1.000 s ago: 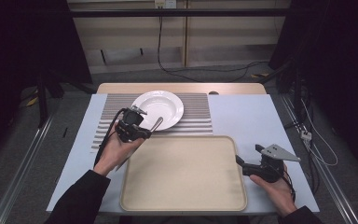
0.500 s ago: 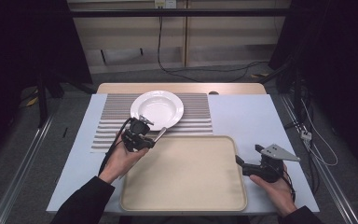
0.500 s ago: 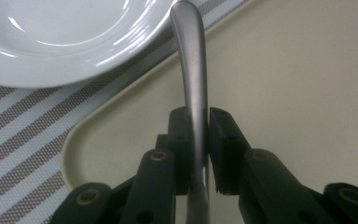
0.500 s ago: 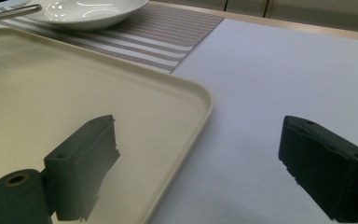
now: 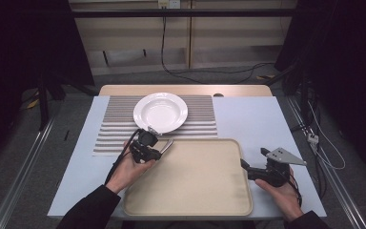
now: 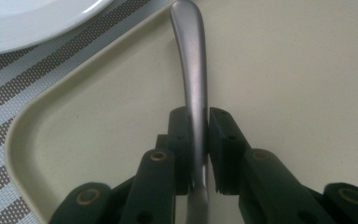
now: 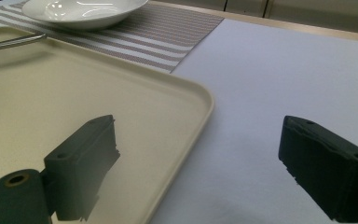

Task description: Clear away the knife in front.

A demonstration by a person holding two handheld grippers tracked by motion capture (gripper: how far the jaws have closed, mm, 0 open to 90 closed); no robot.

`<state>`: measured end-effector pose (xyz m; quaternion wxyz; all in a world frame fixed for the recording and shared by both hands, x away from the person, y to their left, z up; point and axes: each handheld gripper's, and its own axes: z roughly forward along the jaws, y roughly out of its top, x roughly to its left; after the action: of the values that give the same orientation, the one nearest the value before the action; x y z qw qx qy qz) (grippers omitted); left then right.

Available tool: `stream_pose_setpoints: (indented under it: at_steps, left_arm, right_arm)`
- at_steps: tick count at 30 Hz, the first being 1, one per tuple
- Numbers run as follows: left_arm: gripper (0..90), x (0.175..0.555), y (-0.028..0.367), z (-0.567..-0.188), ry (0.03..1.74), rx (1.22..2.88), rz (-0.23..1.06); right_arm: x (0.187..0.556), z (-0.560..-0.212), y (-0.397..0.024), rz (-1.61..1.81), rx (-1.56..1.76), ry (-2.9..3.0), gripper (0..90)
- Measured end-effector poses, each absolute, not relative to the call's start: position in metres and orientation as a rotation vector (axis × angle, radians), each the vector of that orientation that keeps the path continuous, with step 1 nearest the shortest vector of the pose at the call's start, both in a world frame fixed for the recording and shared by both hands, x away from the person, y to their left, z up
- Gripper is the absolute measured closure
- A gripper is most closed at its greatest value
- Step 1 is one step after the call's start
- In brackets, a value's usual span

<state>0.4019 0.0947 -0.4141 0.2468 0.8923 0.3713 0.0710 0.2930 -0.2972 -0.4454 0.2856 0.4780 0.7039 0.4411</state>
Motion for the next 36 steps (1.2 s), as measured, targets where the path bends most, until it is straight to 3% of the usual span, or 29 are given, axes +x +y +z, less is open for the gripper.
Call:
stream_pose_setpoints:
  at_steps: [33, 36]
  left_arm:
    - [79.0, 0.390, 0.094, -0.430, 1.119, 2.380, 0.104]
    - [75.0, 0.391, 0.096, -0.430, 1.102, 2.380, 0.073]
  right_arm:
    - [0.293, -0.445, -0.296, 1.178, 1.267, 1.888, 11.5]
    - [0.293, -0.445, -0.296, 1.180, 1.270, 1.888, 11.5]
